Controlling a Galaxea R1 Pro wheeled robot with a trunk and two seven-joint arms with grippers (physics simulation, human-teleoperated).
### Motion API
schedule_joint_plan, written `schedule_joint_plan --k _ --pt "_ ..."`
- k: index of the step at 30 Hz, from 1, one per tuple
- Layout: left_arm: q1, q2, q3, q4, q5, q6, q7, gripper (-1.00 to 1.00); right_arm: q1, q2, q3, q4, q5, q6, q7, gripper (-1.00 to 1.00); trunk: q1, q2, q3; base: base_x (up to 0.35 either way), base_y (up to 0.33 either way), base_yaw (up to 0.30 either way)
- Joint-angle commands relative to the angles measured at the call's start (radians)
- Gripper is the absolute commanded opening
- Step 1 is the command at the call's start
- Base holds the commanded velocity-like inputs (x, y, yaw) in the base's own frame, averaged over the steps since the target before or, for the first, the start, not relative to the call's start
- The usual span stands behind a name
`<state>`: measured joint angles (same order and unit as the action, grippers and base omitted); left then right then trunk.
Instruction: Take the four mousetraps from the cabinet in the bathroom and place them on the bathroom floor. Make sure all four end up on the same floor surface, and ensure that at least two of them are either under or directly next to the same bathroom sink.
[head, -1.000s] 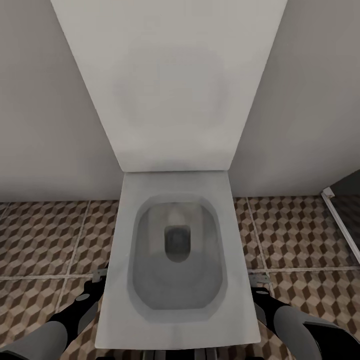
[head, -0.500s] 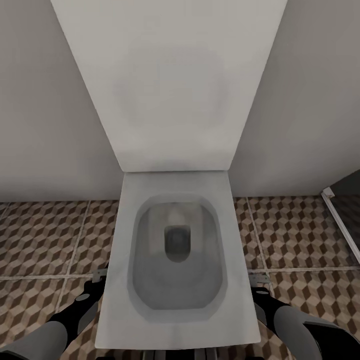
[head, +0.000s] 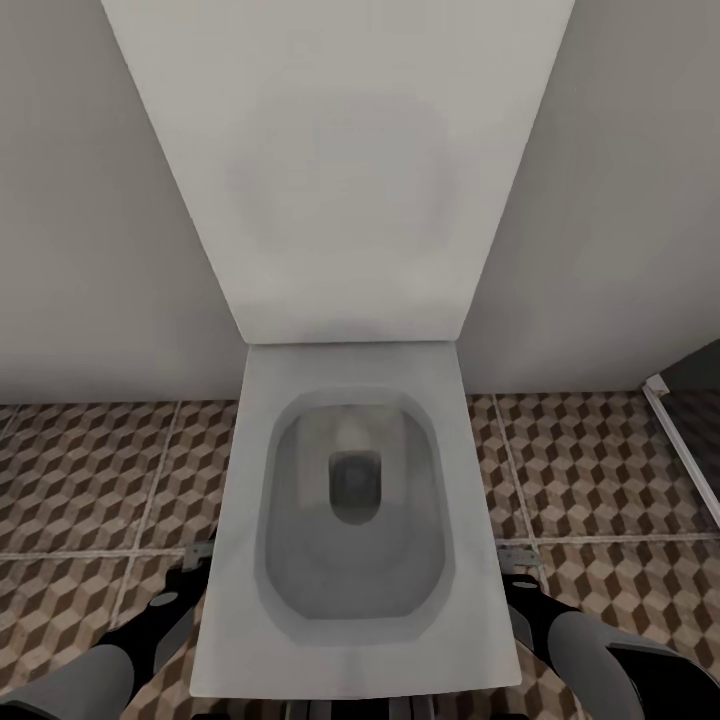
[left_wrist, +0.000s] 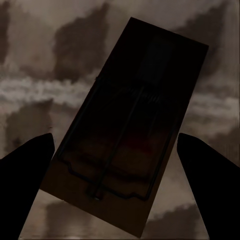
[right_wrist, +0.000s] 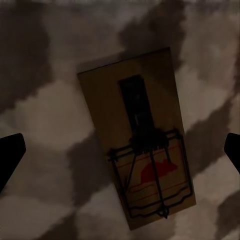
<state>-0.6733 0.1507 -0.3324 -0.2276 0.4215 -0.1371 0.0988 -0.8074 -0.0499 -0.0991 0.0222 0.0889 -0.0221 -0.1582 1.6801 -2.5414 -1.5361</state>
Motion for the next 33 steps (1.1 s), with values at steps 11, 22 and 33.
schedule_joint_plan --k 11,22,33 --pt "0.0 0.001 -0.009 0.041 0.011 -0.002 0.007 -1.0 -0.001 0.0 -0.008 0.002 0.01 -0.004 -0.003 1.0 0.0 0.0 -0.001 0.0 0.0 0.0" --pt "0.0 0.002 -0.008 0.045 0.011 -0.002 0.007 -1.0 -0.001 0.0 -0.008 0.002 0.009 -0.005 -0.003 1.0 0.0 0.0 -0.001 0.0 0.0 0.0" --pt "0.0 0.001 -0.009 0.046 0.011 -0.002 0.007 1.0 -0.001 0.0 -0.008 0.002 0.01 -0.006 -0.003 1.0 0.0 0.0 -0.001 0.0 0.0 0.0"
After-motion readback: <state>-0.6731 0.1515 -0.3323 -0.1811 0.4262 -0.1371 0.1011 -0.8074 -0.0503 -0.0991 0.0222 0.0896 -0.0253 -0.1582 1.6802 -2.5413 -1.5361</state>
